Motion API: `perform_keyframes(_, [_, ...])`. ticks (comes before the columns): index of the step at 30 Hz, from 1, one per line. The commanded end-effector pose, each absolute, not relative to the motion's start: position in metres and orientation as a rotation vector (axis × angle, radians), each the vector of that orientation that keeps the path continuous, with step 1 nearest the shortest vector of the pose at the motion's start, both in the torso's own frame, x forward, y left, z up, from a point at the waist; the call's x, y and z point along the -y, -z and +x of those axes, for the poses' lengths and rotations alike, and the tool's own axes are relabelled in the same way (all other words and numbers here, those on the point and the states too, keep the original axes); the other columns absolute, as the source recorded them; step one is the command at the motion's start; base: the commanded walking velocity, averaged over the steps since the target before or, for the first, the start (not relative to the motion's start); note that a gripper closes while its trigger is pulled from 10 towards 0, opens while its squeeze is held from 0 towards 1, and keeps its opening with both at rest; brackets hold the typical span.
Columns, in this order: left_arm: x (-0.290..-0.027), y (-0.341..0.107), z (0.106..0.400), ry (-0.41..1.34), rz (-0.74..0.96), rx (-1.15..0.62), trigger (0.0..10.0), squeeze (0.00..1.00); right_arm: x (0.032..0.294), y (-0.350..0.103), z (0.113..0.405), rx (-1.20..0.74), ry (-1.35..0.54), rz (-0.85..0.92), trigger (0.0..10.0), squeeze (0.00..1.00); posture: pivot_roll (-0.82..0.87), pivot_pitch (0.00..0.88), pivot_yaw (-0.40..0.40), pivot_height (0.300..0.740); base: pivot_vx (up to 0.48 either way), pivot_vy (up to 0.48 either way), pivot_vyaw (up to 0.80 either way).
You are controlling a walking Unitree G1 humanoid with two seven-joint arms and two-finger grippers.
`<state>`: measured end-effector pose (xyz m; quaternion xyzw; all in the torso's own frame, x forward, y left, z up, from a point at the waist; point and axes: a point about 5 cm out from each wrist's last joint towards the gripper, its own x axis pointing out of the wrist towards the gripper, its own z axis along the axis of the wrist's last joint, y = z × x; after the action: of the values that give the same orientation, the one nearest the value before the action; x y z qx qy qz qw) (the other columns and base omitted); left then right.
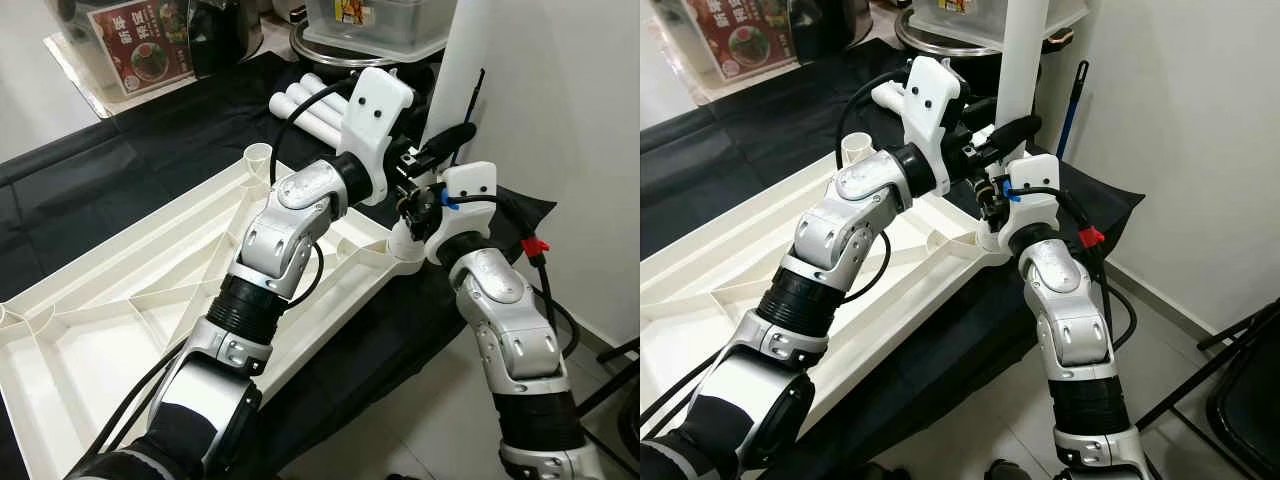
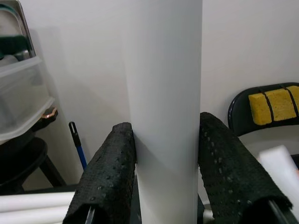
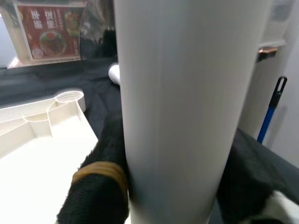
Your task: Building children table
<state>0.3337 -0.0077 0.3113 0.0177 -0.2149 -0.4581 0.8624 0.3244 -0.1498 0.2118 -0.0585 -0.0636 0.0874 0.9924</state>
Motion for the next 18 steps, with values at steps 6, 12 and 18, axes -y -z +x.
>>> perform_keyframes(6, [0.01,-0.309,0.333,0.985,0.059,0.442,0.0,0.0,0.154,-0.18,0.322,-0.021,-0.176,-0.107,10.0,1.0,-0.06,0.144,0.045,0.74,0.0,0.0,0.0])
perform_keyframes(12, [0.009,-0.308,0.33,1.041,0.039,0.457,0.0,0.0,0.16,-0.184,0.322,-0.05,-0.26,-0.061,10.0,0.0,-0.07,0.147,0.048,0.74,0.0,0.0,0.0])
perform_keyframes(18, [0.007,-0.308,0.329,1.061,0.039,0.466,0.0,0.0,0.167,-0.195,0.32,-0.027,-0.38,-0.017,10.0,0.0,-0.07,0.145,0.048,0.74,0.0,0.0,0.0])
